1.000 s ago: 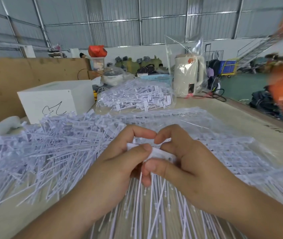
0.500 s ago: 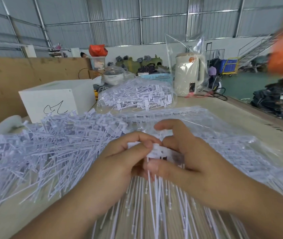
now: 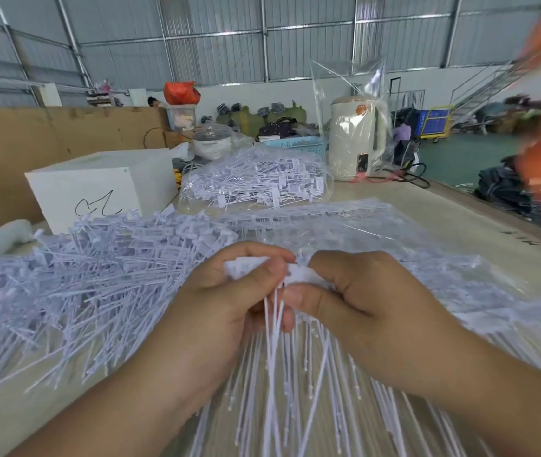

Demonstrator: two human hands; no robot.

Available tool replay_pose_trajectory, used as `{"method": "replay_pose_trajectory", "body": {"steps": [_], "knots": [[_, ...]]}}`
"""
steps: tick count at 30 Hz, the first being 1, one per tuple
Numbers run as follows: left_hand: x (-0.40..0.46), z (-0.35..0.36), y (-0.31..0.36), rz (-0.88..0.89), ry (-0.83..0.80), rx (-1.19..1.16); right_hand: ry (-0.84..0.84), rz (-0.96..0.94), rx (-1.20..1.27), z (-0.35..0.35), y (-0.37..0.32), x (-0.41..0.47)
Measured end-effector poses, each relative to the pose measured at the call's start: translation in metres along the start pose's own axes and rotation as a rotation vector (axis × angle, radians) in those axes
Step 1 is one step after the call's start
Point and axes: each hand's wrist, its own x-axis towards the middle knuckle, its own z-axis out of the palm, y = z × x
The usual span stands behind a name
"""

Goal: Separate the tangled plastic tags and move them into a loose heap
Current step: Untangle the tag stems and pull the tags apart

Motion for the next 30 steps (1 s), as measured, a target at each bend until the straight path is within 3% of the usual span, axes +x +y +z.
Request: {"method": "replay_pose_trajectory", "body": {"steps": [9,11,14,16,25,30], "knots": [[0.002,0.0,0.002,-0.046,0.223,-0.239,0.466,0.002,0.013,0.004,-0.003,0.003],[0.002,0.0,0.002,-0.013,0.219,-0.176,0.353,-0.022,0.075,-0.001,0.002,0.002],[-0.003,0.005,-0.001,0.0,0.111,-0.008,0.004,-0.063,0.095,0.006,0.002,-0.001],[-0.005,0.008,-0.002,0.016,0.032,0.084,-0.091,-0.061,0.099,0.01,0.002,-0.001],[-0.005,0.002,-0.002,-0.046,-0.059,0.159,-0.144,-0.07,0.064,0.01,0.0,-0.001],[-0.002,0.001,0.0,-0.025,0.04,0.108,-0.162,0.001,-0.084,-0.003,0.004,0.001]]}}
